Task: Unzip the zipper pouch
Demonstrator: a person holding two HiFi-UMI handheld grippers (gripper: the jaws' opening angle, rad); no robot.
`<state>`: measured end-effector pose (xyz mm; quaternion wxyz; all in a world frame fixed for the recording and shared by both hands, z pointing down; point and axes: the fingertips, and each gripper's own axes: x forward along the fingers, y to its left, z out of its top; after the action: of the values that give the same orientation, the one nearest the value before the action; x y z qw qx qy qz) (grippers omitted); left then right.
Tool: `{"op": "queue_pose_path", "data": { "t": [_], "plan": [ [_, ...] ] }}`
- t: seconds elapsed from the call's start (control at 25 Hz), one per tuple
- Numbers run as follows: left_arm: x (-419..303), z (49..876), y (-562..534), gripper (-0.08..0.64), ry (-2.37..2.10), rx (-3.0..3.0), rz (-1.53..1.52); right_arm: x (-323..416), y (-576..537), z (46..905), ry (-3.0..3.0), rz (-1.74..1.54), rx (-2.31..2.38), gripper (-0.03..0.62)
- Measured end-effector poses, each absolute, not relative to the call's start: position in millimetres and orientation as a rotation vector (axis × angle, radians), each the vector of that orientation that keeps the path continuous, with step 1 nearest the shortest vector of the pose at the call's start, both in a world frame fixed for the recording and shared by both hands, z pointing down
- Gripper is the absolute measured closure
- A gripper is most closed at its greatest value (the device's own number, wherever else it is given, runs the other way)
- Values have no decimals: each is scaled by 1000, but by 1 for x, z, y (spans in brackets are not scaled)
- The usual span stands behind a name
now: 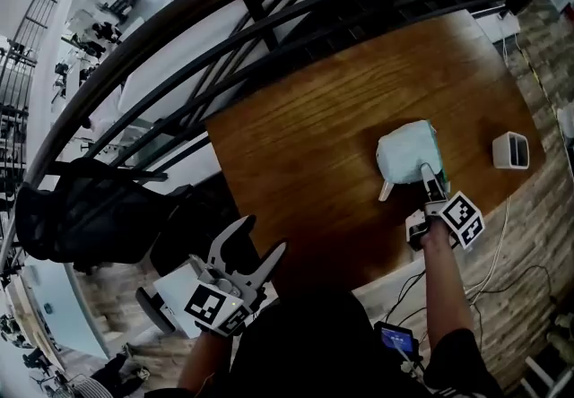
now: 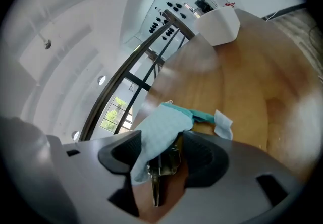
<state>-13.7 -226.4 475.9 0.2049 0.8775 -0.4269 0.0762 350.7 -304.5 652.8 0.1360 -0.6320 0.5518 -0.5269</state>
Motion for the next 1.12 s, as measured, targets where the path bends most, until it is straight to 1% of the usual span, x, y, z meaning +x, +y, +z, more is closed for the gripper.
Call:
{"op": "queue_pose_path", "data": {
  "t": [0.04,0.08,0.24,0.28,0.44,0.8,1.12],
  "plan": [
    [-16,477,-226,268,-1201,2440,217,352,-307,654,1594,-1523,-1829,346],
    [-18,477,-225,268,-1211,2434,220,353,-309,653,1600,-1510,-1837,378],
    [-23,476,-222,272,-1232,2411,204,353,-317,638,1730,-1390,-1945,566],
    [-24,477,-221,272,-1236,2403,200,350,-318,632,1779,-1352,-1967,585],
    [-24,478,-219,275,-1231,2391,178,328,-324,604,1968,-1223,-1955,592],
    [-31,471,-204,278,-1173,2394,101,245,-315,550,2353,-1031,-1828,594],
    [-60,476,-176,281,-1157,2403,77,154,-268,529,2715,-882,-1648,594]
  ]
}}
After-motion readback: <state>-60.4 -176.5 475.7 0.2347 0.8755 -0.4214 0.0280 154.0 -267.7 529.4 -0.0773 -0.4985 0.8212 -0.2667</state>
